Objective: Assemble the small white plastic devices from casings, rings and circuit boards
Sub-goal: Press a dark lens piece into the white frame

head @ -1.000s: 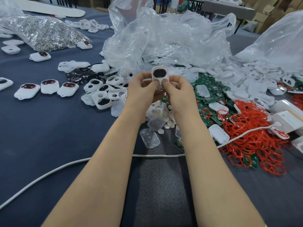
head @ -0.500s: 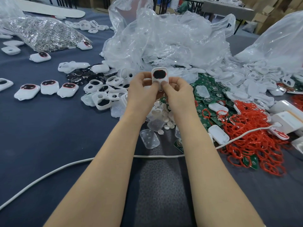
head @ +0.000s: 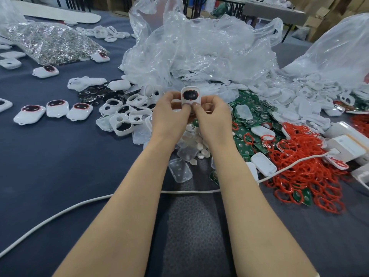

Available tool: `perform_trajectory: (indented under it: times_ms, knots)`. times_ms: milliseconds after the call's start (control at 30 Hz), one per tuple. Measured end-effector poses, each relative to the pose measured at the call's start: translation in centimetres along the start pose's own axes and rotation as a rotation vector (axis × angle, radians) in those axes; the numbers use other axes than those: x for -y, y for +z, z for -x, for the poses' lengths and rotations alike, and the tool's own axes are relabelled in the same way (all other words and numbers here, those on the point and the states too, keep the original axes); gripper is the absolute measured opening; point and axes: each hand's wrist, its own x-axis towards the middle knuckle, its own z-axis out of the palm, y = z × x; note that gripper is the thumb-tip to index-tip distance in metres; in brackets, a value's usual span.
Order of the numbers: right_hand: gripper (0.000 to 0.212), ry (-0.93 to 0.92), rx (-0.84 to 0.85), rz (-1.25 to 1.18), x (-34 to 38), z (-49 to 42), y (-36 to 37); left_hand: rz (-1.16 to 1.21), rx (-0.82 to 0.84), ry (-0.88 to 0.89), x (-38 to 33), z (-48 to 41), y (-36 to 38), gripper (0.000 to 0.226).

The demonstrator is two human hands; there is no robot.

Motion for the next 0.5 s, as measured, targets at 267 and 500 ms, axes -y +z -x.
perform_trajectory:
  times_ms: [267,500]
  knots:
    - [0.008,0.036,0.093,0.063,0.7,-0.5,-1.7,0.103,0.024,-0.052,-0.1,0.0,-0.2,0.011]
    - [0.014,0.161,-0.004,0.596,-0.2,-1.6,-7.4,0.297,-0.025,-0.183,-0.8,-0.1,-0.7,0.018]
